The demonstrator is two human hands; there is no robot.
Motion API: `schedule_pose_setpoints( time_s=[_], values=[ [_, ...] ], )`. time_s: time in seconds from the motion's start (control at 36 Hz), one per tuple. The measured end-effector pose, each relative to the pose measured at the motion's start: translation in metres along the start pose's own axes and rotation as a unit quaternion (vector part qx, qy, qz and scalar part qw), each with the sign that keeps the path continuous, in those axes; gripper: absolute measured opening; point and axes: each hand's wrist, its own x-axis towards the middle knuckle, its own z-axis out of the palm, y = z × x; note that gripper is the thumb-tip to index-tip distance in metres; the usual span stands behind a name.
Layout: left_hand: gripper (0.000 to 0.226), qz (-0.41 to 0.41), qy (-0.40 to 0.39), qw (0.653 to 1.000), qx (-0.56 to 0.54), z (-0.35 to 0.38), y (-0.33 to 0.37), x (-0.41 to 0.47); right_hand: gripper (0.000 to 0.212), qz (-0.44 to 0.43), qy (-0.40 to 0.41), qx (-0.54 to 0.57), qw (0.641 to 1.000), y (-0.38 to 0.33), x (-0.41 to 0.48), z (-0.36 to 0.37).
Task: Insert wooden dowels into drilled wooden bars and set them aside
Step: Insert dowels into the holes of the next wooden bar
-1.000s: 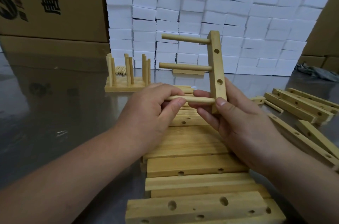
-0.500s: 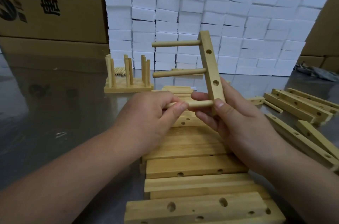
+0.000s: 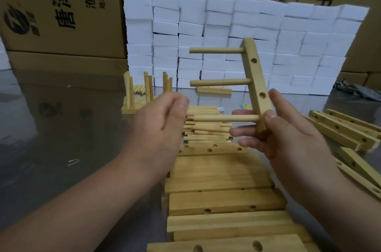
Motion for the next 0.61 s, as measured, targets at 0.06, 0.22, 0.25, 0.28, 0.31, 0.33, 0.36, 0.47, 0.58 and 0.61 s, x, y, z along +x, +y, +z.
schedule_pose_setpoints(
  time_s=[0.06,0.22,0.25,0.28,0.31,0.33,0.36,0.47,0.58,0.61],
  values=[
    [0.03,-0.058,0.03,0.997,-0.029,0.0,-0.005,0.002,0.039,0.022,0.014,0.021,0.999,-0.004,0.004,-0.006],
    [0.026,-0.15,0.019,0.988,-0.04,0.005,-0.019,0.008,0.02,0.17,0.004,0.168,0.971,-0.013,0.01,-0.014],
    [0.03,-0.151,0.011,0.987,-0.044,0.005,-0.019,0.008,0.019,0.197,-0.013,0.191,0.962,-0.015,0.011,-0.013],
    [0.035,-0.148,0.0,0.988,-0.047,0.005,-0.018,0.008,0.021,0.22,-0.031,0.206,0.953,-0.016,0.012,-0.015],
    [0.041,-0.144,-0.013,0.988,-0.05,0.005,-0.019,0.008,0.026,0.24,-0.049,0.215,0.945,-0.017,0.012,-0.016],
    [0.047,-0.141,-0.027,0.988,-0.056,0.005,-0.019,0.009,0.03,0.257,-0.066,0.221,0.938,-0.018,0.013,-0.017],
    [0.054,-0.143,-0.043,0.987,-0.065,0.005,-0.02,0.009,0.031,0.274,-0.086,0.23,0.93,-0.019,0.013,-0.019],
    [0.074,-0.152,-0.101,0.976,-0.118,0.006,-0.025,0.009,0.015,0.335,-0.202,0.304,0.869,-0.018,0.016,-0.027],
    [0.057,-0.16,-0.108,0.975,-0.113,0.006,-0.031,0.008,0.018,0.366,-0.257,0.344,0.826,-0.013,0.021,-0.031],
    [0.047,-0.16,-0.101,0.976,-0.105,0.005,-0.032,0.009,0.021,0.367,-0.269,0.344,0.821,-0.012,0.021,-0.032]
  ],
)
